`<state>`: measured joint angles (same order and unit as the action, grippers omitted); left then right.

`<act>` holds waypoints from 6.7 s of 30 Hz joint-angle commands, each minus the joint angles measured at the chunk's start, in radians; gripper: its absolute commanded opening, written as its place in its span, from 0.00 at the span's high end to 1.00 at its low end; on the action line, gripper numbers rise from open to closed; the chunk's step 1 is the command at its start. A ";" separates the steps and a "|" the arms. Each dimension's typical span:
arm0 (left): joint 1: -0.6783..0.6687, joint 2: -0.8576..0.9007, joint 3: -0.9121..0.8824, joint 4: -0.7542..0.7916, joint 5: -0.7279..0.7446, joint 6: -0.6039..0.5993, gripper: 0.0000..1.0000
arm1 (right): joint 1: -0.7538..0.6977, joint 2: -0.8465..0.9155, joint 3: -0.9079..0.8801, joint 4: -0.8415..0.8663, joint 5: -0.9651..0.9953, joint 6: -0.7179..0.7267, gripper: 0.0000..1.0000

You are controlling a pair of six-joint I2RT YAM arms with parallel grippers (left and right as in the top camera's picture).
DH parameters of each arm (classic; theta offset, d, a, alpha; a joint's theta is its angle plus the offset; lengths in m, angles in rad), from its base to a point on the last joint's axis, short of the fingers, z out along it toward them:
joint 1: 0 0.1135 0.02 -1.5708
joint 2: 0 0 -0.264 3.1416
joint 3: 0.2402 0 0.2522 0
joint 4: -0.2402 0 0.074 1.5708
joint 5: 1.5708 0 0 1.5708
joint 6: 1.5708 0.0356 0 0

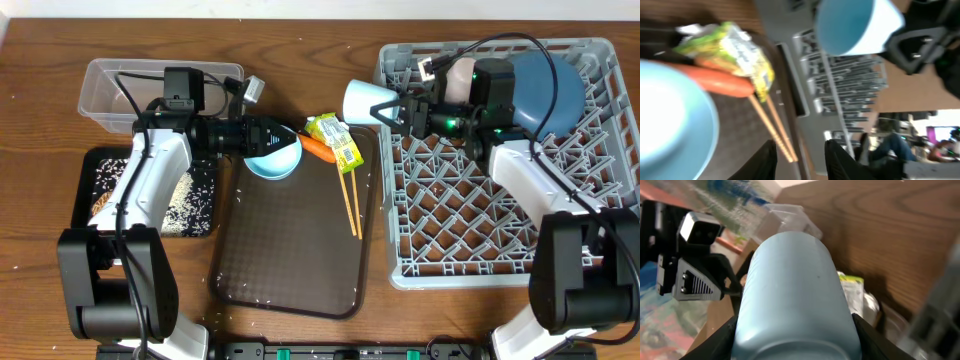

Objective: Sort waste into correct bins and load items into the dishwasher rack
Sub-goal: 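Carry the light blue cup over the rack with the right gripper, then lower the light blue cup upside down into the rack and release, then reach the right gripper to the light blue bowl and grasp its rim, then lift the light blue bowl and carry it into the rack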

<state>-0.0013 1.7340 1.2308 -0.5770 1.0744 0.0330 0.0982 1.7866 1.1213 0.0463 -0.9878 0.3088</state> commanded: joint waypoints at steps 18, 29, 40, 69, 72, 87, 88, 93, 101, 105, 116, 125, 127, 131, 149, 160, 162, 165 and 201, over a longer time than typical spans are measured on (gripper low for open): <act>0.000 0.010 -0.004 -0.016 -0.258 0.006 0.62 | 0.007 -0.081 0.471 -0.811 0.567 -0.256 0.80; 0.000 0.010 -0.004 -0.017 -0.257 0.006 0.61 | 0.003 -0.081 0.554 -1.064 0.978 -0.235 0.77; 0.000 0.010 -0.006 -0.025 -0.257 0.006 0.61 | -0.065 -0.075 0.554 -1.106 1.096 -0.227 0.76; 0.000 0.010 -0.030 -0.039 -0.306 0.007 0.61 | -0.077 0.151 0.552 -1.159 1.036 -0.240 0.78; 0.000 0.010 -0.029 -0.039 -0.306 0.007 0.62 | -0.077 0.159 0.552 -1.150 1.035 -0.240 0.71; 0.000 0.010 -0.029 -0.043 -0.306 0.006 0.62 | -0.076 0.153 0.743 -1.256 0.919 -0.239 0.01; 0.000 0.010 -0.030 -0.043 -0.306 0.006 0.61 | -0.073 0.153 0.767 -1.267 0.906 -0.240 0.01; 0.000 0.010 -0.029 -0.043 -0.306 0.007 0.60 | -0.032 0.153 0.843 -1.288 0.850 -0.266 0.01; 0.000 0.010 -0.029 -0.061 -0.381 0.006 0.48 | 0.120 0.153 0.844 -1.219 0.846 -0.281 0.01; -0.010 0.010 -0.029 -0.103 -0.517 0.006 0.46 | 0.174 0.155 0.844 -1.154 0.845 -0.268 0.01; -0.040 0.005 -0.026 -0.138 -0.695 -0.072 0.47 | 0.294 0.264 0.844 -1.013 0.686 -0.220 0.01; -0.035 -0.147 -0.023 -0.227 -0.915 -0.195 0.47 | 0.447 0.405 0.844 -0.877 0.737 -0.093 0.29; -0.035 -0.199 -0.023 -0.227 -0.920 -0.205 0.47 | 0.472 0.431 0.844 -0.861 0.761 -0.057 0.37; -0.035 -0.281 -0.023 -0.219 -0.938 -0.231 0.44 | 0.518 0.489 0.844 -0.850 0.763 -0.006 0.50; -0.035 -0.303 -0.025 -0.257 -1.012 -0.237 0.43 | 0.590 0.553 0.844 -0.877 0.824 0.056 0.92; -0.035 -0.303 -0.025 -0.260 -1.012 -0.237 0.43 | 0.643 0.578 0.844 -0.926 0.883 0.136 0.77; -0.035 -0.303 -0.025 -0.260 -1.012 -0.237 0.43 | 0.649 0.581 0.844 -0.926 0.895 0.140 0.77; -0.035 -0.303 -0.025 -0.260 -1.012 -0.237 0.43 | 0.653 0.581 0.844 -0.928 0.905 0.144 0.88; -0.035 -0.303 -0.025 -0.272 -1.015 -0.237 0.11 | 0.415 0.580 1.384 -1.496 1.140 -0.124 0.99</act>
<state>-0.0410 1.4261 1.2129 -0.8482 0.0711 -0.2039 0.5541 2.3657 2.4325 -1.4239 0.0681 0.2123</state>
